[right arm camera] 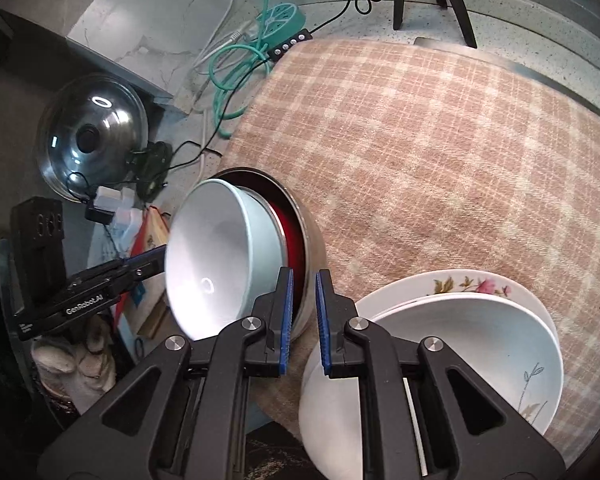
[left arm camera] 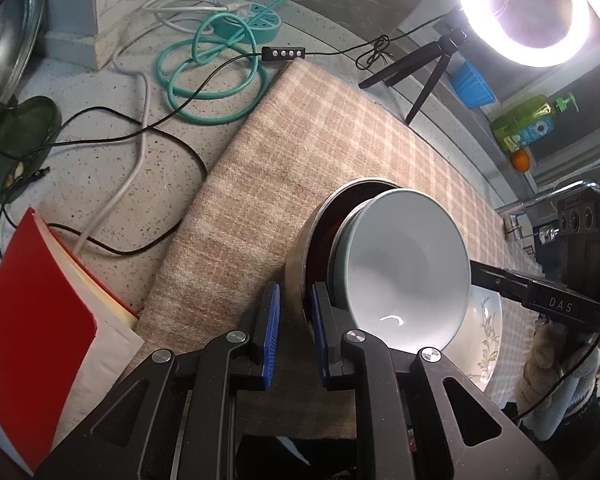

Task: Organize plates and bowls

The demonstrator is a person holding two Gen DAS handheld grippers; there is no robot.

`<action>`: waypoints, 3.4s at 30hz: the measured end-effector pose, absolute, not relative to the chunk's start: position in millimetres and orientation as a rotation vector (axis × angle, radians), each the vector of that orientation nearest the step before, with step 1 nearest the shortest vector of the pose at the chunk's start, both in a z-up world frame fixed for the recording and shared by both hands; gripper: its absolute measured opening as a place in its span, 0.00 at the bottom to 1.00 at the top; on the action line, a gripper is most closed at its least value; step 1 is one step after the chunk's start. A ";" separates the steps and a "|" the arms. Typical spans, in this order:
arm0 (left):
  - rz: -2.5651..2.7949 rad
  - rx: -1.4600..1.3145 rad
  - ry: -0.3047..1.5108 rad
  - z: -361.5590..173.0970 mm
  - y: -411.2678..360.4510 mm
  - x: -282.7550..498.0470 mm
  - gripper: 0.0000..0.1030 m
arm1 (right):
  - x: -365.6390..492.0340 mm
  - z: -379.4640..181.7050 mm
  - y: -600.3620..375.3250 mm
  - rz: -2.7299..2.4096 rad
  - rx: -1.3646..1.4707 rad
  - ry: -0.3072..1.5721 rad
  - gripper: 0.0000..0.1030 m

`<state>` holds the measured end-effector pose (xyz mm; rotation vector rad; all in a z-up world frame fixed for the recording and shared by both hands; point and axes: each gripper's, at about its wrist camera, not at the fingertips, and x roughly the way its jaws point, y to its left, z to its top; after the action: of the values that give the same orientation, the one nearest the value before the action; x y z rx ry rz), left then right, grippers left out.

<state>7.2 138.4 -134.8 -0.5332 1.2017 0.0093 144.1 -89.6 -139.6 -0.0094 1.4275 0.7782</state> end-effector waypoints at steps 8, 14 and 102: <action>-0.016 -0.547 1.224 -148.0 138.8 14.5 0.14 | 143.3 -152.4 -84.3 0.768 -0.019 1.457 0.11; -0.025 -0.520 1.230 -150.5 133.3 15.8 0.10 | 138.8 -156.4 -81.3 0.759 -0.018 1.469 0.12; -0.165 -0.145 1.043 -58.8 -66.6 -27.3 0.40 | 55.8 -63.1 -299.6 0.488 0.012 1.155 0.41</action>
<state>-27.3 -66.6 -58.8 -0.1451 1.0426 -0.1652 55.8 -299.6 -63.1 0.0120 1.1550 0.4876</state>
